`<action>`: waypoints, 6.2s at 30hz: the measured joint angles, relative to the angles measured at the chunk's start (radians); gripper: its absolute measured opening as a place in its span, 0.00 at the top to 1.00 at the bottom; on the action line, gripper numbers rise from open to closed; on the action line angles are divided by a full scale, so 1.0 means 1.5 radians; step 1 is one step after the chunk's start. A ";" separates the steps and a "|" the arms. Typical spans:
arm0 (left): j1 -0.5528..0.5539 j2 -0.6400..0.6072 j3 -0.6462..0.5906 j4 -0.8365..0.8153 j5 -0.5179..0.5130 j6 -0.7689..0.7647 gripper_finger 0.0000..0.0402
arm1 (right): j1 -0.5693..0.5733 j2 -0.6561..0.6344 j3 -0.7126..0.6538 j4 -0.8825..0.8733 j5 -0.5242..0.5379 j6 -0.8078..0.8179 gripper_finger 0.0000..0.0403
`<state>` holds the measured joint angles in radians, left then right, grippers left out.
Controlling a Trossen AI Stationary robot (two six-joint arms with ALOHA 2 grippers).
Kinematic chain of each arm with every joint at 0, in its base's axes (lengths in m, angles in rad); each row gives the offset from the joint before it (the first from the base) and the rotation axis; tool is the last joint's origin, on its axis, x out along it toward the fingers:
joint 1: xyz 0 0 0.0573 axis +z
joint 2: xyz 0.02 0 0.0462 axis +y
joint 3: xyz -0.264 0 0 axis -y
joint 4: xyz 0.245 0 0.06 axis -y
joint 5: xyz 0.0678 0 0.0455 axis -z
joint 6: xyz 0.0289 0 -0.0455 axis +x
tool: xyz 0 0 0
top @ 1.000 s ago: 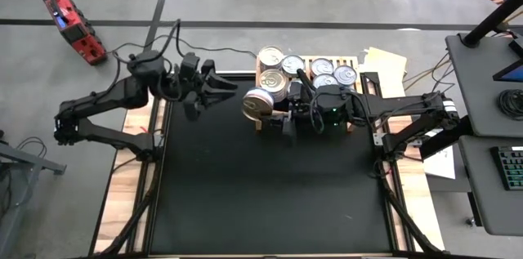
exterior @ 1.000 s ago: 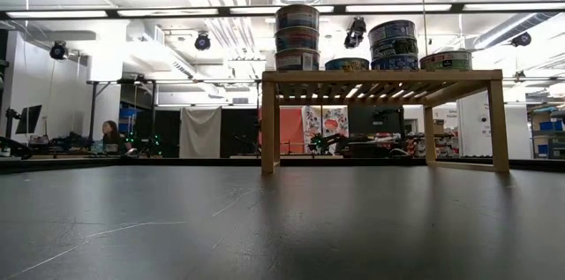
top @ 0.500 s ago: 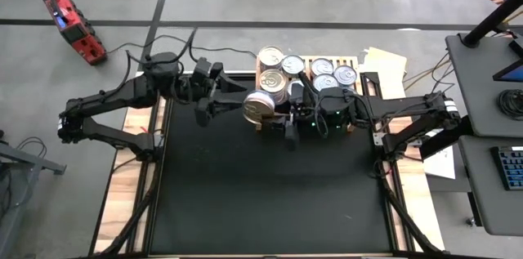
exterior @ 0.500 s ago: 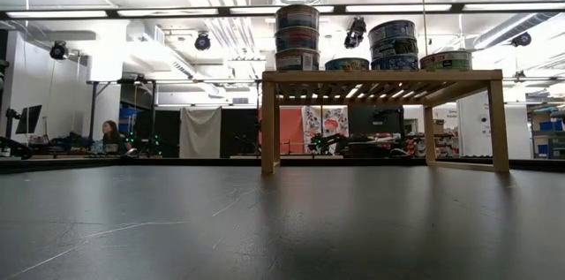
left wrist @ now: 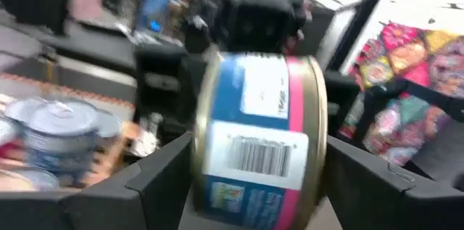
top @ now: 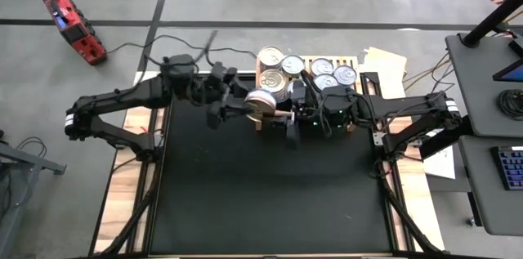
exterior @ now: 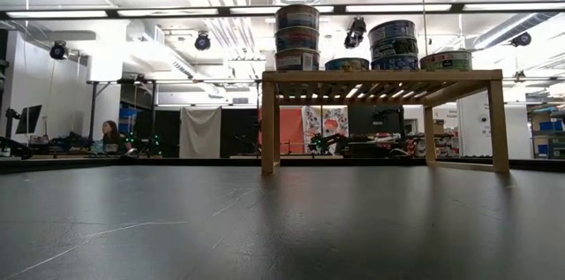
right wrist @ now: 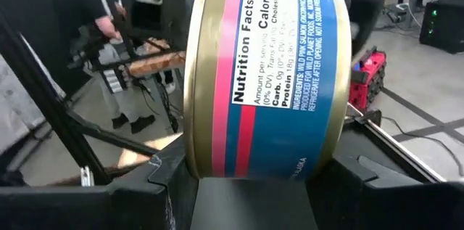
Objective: Stack canned seafood by type on shelf
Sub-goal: Stack the blue-pink tuna can on top of the blue-pink tuna can on the shelf
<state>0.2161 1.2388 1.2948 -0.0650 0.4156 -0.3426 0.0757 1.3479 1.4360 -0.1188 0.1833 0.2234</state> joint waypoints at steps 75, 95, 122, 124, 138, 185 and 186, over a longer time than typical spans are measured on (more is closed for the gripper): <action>0.401 0.217 -0.001 0.249 0.208 -0.494 0.57 | -0.236 -0.107 0.000 -0.321 -0.030 0.038 0.67; 0.410 0.292 -0.001 0.248 0.202 -0.529 0.57 | -0.292 -0.073 0.000 -0.316 -0.038 0.057 0.97; 0.402 0.308 -0.001 0.247 0.186 -0.529 0.52 | -0.293 -0.058 0.000 -0.317 -0.036 0.040 0.97; 0.402 0.308 -0.001 0.247 0.184 -0.529 0.52 | -0.293 -0.058 0.000 -0.317 -0.036 0.040 0.97; 0.402 0.308 -0.001 0.248 0.182 -0.529 0.45 | -0.293 -0.058 0.000 -0.317 -0.036 0.036 0.97; 0.385 0.307 -0.001 0.259 0.172 -0.545 0.44 | -0.297 -0.058 0.000 -0.317 -0.035 0.025 0.97; 0.385 0.307 0.000 0.259 0.172 -0.543 0.44 | -0.297 -0.058 0.000 -0.317 -0.035 0.025 0.97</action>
<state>0.7937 1.7000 1.2942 0.3232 0.6733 -1.1570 -0.3702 1.2606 1.4364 -0.5938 0.1310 0.2611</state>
